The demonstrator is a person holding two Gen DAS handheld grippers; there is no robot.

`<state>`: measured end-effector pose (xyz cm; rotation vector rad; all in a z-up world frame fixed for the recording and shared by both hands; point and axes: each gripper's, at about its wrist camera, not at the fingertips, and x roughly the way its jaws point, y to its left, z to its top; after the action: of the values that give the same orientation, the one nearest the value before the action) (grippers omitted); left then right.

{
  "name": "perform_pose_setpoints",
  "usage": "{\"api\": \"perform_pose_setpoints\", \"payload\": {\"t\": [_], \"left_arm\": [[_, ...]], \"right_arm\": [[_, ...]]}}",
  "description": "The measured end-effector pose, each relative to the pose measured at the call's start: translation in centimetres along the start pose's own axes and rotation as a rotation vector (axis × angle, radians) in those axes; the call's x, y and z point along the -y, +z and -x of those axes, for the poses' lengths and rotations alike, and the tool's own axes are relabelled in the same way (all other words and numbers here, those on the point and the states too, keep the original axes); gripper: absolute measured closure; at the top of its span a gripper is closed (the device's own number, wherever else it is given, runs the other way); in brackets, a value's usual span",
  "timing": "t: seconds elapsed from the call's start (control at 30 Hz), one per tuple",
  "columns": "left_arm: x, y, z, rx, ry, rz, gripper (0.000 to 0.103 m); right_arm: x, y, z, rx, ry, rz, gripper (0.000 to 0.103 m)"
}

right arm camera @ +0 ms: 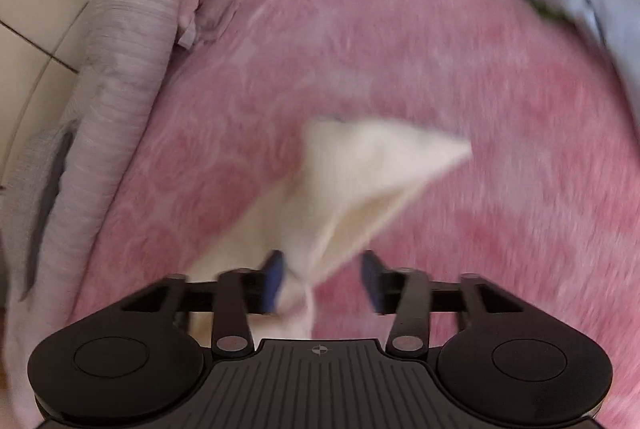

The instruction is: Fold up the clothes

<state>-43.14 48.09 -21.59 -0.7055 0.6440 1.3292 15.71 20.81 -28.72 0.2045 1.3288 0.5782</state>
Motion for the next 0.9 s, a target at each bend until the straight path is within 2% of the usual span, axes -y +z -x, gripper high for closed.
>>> {"api": "perform_pose_setpoints", "payload": {"t": [0.03,0.13,0.2,0.3,0.37,0.47,0.53,0.63,0.67,0.7,0.8,0.87,0.9], "left_arm": [[-0.9,-1.0,-0.9,-0.039,0.035,0.019,0.085],[-1.8,-5.5,-2.0,-0.191,-0.101,0.109,0.079],[-0.9,-9.2,-2.6,-0.298,-0.149,0.124,0.079],[0.0,-13.2,-2.8,-0.380,-0.186,0.140,0.079],[0.1,-14.4,-2.8,-0.404,-0.210,0.163,0.079],[-0.5,-14.8,-2.7,-0.432,-0.236,0.196,0.079],[-0.8,-14.5,-2.6,-0.442,-0.261,0.213,0.079],[-1.2,-14.3,-2.6,-0.444,-0.280,0.205,0.079],[-1.1,-14.4,-2.8,-0.445,-0.279,0.202,0.079],[-1.4,-14.4,-2.6,-0.448,-0.280,0.203,0.079],[-2.4,-14.7,-2.1,-0.460,-0.305,0.234,0.079],[-2.9,-14.8,-1.5,-0.464,-0.331,0.241,0.079],[-3.0,-14.9,-1.3,-0.466,-0.344,0.237,0.079]], "right_arm": [[0.6,-1.5,-0.2,-0.035,0.017,-0.005,0.043],[2.5,-6.1,-0.6,-0.140,0.066,-0.020,0.041],[3.8,-9.2,-0.9,-0.210,0.100,-0.030,0.041],[4.6,-14.2,-1.5,-0.326,0.168,-0.043,0.041],[4.0,-17.8,-2.1,-0.405,0.221,-0.061,0.041],[3.6,-22.0,-3.3,-0.465,0.259,-0.126,0.042],[3.6,-23.9,-3.6,-0.444,0.272,-0.179,0.042],[3.2,-24.9,-4.1,-0.411,0.322,-0.227,0.042],[3.0,-25.1,-4.3,-0.416,0.342,-0.225,0.073],[2.8,-25.4,-4.3,-0.418,0.358,-0.215,0.098],[2.1,-25.2,-1.8,-0.388,0.369,-0.098,0.099],[3.2,-23.8,1.6,-0.346,0.409,-0.055,0.099],[4.3,-22.5,3.1,-0.332,0.393,-0.030,0.099]]}}
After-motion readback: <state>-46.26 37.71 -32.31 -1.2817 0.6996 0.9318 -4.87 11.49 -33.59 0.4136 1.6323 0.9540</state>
